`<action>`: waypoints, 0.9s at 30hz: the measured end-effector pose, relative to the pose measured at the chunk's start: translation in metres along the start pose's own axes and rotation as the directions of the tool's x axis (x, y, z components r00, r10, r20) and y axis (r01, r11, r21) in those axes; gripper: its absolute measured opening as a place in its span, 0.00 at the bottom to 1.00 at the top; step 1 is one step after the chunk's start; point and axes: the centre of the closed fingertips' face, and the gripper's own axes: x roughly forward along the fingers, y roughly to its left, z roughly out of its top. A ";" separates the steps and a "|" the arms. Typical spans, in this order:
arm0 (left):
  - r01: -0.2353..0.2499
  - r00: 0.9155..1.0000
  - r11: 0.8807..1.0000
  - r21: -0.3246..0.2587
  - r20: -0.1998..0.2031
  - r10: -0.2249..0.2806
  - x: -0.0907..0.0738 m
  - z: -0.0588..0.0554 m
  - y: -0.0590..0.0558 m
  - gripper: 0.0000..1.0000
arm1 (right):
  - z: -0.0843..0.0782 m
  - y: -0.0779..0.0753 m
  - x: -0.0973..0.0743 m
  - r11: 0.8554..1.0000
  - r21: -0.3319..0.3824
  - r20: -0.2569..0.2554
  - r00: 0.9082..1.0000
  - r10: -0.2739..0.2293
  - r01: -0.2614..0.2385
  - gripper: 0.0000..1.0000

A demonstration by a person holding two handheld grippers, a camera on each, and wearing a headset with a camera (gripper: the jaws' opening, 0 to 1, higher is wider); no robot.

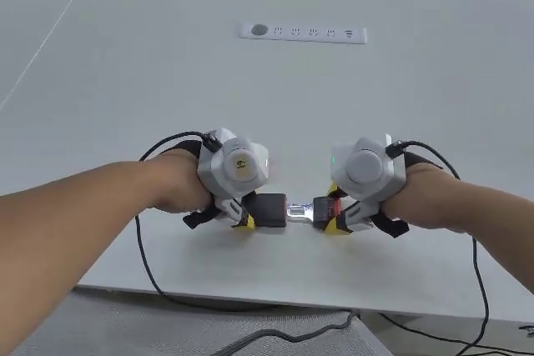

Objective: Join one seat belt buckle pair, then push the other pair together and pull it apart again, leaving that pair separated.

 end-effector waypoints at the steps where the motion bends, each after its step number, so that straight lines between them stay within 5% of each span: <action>1: -0.001 1.000 1.000 -0.001 -0.001 0.001 0.000 0.000 0.000 0.33 | 0.001 0.001 0.000 1.000 0.000 0.001 1.000 0.001 -0.001 0.33; 14: -0.001 1.000 1.000 -0.002 0.000 0.001 0.000 -0.001 0.000 0.33 | 0.017 0.004 0.005 1.000 -0.011 0.031 0.999 0.005 -0.005 0.33; 27: 0.001 1.000 1.000 -0.001 -0.003 -0.001 -0.001 -0.001 0.000 0.33 | 0.015 0.002 0.007 1.000 0.001 0.030 0.999 0.015 -0.015 0.32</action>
